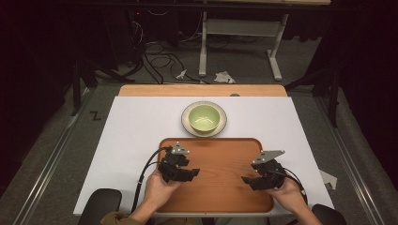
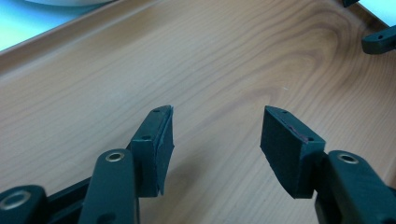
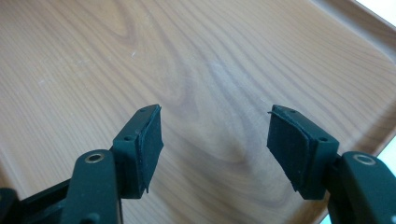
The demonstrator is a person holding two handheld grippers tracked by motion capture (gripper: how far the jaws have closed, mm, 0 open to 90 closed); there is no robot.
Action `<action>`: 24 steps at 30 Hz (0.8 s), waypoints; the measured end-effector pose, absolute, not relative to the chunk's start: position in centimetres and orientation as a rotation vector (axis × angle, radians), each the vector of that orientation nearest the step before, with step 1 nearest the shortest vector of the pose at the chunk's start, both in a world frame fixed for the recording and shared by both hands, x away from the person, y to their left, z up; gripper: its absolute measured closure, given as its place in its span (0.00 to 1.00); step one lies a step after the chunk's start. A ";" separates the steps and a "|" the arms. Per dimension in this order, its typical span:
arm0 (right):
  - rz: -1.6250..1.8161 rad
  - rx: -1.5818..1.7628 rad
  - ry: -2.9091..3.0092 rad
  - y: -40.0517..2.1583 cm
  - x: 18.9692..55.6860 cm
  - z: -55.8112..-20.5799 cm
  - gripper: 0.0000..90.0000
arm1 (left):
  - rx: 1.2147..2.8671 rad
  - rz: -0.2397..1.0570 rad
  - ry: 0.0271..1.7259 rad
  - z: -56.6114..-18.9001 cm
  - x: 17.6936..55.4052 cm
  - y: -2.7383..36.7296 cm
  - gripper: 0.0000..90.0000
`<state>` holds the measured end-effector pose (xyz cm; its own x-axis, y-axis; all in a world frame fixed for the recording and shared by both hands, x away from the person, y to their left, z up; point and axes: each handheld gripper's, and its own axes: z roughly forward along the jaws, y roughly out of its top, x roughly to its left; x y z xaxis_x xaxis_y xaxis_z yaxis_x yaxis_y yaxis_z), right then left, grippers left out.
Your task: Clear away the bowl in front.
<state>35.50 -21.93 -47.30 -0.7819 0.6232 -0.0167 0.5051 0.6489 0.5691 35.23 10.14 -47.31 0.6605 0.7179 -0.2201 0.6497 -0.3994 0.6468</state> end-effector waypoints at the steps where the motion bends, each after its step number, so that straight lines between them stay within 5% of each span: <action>1: 0.817 0.922 2.658 -21.9 35.5 -47.3 0.40 | 2.151 0.120 1.053 -47.3 35.2 10.1 0.49; 24: 0.819 0.920 2.650 -22.2 35.5 -47.1 0.40 | 2.148 0.054 1.038 -46.1 36.0 9.3 0.48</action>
